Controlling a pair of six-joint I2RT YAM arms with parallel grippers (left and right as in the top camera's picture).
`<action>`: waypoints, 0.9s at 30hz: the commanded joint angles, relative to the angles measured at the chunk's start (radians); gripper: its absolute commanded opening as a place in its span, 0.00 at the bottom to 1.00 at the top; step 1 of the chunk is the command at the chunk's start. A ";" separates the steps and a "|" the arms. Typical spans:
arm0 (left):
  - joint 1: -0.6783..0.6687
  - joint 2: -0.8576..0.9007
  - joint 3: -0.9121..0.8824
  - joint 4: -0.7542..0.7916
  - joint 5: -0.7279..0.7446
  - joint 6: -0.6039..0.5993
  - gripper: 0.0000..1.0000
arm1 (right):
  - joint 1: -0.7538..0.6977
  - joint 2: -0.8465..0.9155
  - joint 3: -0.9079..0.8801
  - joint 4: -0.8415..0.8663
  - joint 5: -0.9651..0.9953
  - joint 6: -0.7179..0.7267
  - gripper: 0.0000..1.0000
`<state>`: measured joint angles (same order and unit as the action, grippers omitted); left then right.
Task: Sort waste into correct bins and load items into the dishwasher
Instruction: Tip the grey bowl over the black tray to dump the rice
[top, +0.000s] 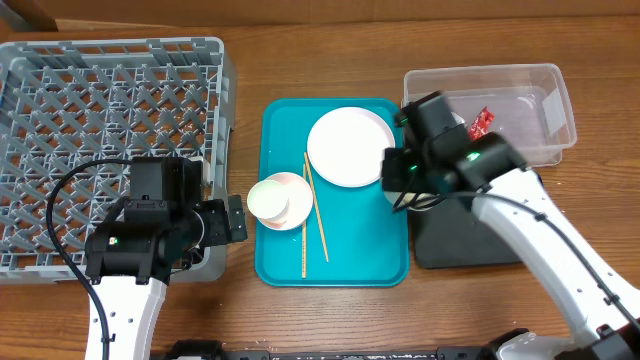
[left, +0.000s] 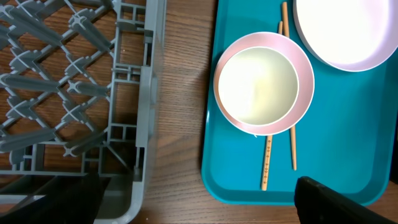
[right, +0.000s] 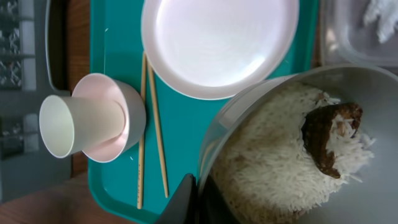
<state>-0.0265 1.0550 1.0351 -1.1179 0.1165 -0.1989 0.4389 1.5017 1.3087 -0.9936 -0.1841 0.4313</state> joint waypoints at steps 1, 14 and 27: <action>0.000 0.005 0.023 0.001 0.007 0.027 1.00 | -0.128 -0.006 -0.016 0.004 -0.209 0.010 0.04; 0.000 0.005 0.023 0.004 0.007 0.027 1.00 | -0.556 -0.003 -0.332 0.177 -0.784 -0.123 0.04; 0.000 0.005 0.023 0.003 0.007 0.027 1.00 | -0.860 -0.003 -0.484 0.305 -1.147 -0.125 0.04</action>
<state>-0.0265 1.0561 1.0351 -1.1145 0.1165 -0.1989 -0.3702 1.5043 0.8333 -0.7059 -1.1446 0.3168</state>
